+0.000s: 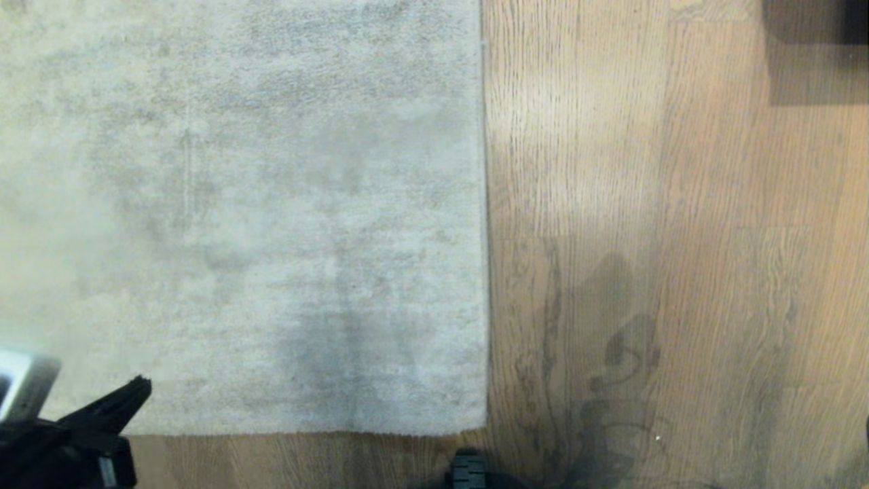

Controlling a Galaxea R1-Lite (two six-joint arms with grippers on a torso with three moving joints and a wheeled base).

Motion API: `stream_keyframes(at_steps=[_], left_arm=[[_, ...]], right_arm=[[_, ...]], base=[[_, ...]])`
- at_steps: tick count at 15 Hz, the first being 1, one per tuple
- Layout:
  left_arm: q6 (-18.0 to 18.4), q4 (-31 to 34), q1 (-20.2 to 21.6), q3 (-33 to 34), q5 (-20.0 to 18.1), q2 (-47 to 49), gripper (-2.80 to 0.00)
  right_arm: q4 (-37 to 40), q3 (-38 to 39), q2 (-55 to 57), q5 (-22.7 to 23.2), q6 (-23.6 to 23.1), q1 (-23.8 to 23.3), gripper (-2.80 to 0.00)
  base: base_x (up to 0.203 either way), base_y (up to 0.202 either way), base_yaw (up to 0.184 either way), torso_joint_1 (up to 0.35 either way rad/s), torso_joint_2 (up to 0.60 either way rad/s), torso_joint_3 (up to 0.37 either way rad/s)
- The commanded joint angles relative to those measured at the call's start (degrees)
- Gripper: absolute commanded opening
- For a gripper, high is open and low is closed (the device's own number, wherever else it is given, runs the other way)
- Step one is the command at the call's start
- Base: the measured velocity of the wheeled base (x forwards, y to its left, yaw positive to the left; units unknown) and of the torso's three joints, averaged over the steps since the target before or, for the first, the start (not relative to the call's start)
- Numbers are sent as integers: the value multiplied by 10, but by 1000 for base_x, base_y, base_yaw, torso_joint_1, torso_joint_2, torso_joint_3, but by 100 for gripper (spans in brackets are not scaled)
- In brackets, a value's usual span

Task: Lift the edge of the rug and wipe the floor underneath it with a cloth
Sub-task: Put down the rag

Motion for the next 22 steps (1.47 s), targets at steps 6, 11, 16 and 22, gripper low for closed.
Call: stream_keyframes(at_steps=[6, 11, 16, 22], left_arm=[[0, 265, 103, 29, -52, -351, -280], [-7, 324, 104, 33, -56, -385, -280], [-21, 361, 64, 33, -51, -435, -280], [-63, 361, 58, 33, -39, -543, -280]], right_arm=[[0, 0, 1, 0, 0, 1, -280], [0, 0, 1, 0, 0, 1, -280], [0, 0, 1, 0, 0, 0, -280], [0, 0, 1, 0, 0, 0, -280]], base=[[0, 0, 0, 0, 0, 0], [0, 0, 0, 0, 0, 0], [0, 0, 0, 0, 0, 0], [0, 0, 0, 0, 0, 0]])
